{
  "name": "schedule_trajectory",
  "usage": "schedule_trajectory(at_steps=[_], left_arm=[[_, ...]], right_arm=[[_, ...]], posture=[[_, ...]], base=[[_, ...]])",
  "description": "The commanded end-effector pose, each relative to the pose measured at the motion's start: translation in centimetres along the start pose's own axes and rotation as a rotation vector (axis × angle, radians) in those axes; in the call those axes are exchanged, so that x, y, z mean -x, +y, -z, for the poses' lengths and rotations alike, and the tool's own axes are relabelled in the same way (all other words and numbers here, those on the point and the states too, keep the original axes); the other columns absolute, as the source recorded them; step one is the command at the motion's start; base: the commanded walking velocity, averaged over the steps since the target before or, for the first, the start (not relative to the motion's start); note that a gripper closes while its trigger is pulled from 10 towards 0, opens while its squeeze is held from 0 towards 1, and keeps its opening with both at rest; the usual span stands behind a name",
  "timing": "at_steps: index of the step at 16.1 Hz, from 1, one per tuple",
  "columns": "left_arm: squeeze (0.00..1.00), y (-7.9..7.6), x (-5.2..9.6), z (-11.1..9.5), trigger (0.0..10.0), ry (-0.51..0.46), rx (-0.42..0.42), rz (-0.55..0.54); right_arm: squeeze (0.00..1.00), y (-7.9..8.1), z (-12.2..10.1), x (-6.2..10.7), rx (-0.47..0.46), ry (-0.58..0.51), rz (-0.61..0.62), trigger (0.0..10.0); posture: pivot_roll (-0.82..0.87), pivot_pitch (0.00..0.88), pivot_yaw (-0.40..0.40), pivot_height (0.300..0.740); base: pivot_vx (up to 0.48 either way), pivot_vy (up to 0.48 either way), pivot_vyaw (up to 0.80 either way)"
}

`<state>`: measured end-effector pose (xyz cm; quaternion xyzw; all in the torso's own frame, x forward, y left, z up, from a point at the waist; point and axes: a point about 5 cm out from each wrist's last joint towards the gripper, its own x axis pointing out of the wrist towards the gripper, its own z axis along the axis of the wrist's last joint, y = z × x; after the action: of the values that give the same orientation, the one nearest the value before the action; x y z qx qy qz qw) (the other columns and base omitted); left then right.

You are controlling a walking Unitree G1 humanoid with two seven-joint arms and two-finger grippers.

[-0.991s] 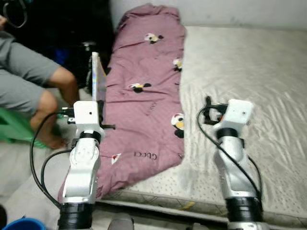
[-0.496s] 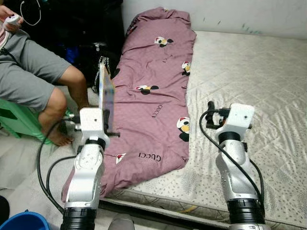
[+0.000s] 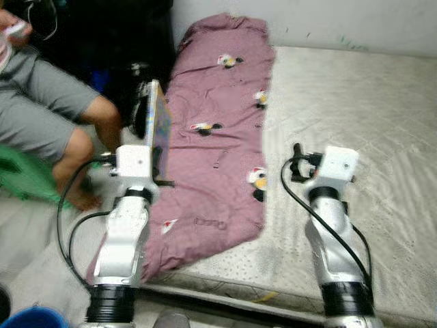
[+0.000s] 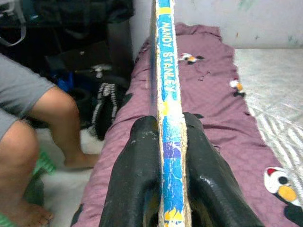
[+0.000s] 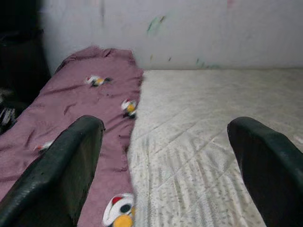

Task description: Clean up the room

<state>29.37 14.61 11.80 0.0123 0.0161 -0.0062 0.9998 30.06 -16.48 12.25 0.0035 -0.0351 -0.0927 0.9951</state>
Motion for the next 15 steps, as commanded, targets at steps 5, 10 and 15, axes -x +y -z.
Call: schedule_trajectory(at_steps=[5, 10, 15], left_arm=[[0.00, -0.9, 0.0, -0.9, 10.0, -0.055, 0.009, 0.041], [0.00, -0.9, -0.1, -1.0, 10.0, -0.065, 0.036, 0.034], [0.00, -0.9, 0.0, -0.9, 10.0, -0.064, 0.037, 0.017]], right_arm=[[0.00, -0.4, 0.2, 0.0, -0.002, 0.009, 0.005, 10.0], [0.00, -0.2, 0.0, 0.0, 0.003, -0.004, -0.007, 10.0], [0.00, 0.4, 0.1, 0.2, 0.007, 0.001, -0.038, 10.0]], posture=[[-0.02, 0.000, 0.035, 0.740], [-0.02, 0.000, 0.033, 0.740], [-0.02, 0.000, 0.035, 0.740]], base=[[0.000, -0.162, -0.80], [0.000, -0.250, -0.12], [0.000, 0.000, 0.00]])
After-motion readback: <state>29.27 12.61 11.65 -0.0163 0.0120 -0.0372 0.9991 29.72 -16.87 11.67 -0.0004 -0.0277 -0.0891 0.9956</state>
